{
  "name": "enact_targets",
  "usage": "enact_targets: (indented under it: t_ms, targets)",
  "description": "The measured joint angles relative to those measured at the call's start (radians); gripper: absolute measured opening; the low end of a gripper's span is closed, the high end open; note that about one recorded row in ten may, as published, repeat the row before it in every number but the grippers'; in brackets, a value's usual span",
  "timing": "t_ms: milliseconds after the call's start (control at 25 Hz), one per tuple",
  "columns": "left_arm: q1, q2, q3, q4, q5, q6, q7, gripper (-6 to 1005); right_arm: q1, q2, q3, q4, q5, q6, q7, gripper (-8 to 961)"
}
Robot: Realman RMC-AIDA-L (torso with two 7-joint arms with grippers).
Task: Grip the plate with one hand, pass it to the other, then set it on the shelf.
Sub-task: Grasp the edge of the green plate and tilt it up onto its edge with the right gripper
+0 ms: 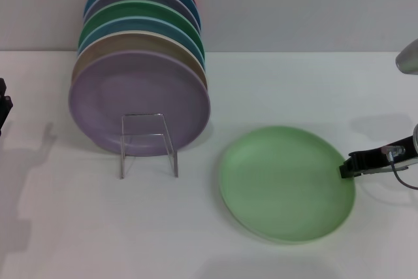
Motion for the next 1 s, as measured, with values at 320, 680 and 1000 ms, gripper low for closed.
enact_targets:
  t_ms: [320, 680, 1000]
  targets:
    - [-0.002, 0.000, 0.000, 0.000, 0.000, -0.001, 0.000, 844, 0.001, -0.001, -0.013, 0.001, -0.002, -0.003, -0.017, 64]
    - [-0.002, -0.002, 0.000, -0.004, 0.000, 0.001, 0.032, 843, -0.014, 0.000, 0.005, 0.037, 0.006, -0.012, -0.037, 14]
    - [-0.001, -0.003, 0.000, -0.022, 0.000, 0.006, 0.037, 843, -0.033, 0.002, -0.037, 0.107, 0.007, -0.041, -0.051, 15]
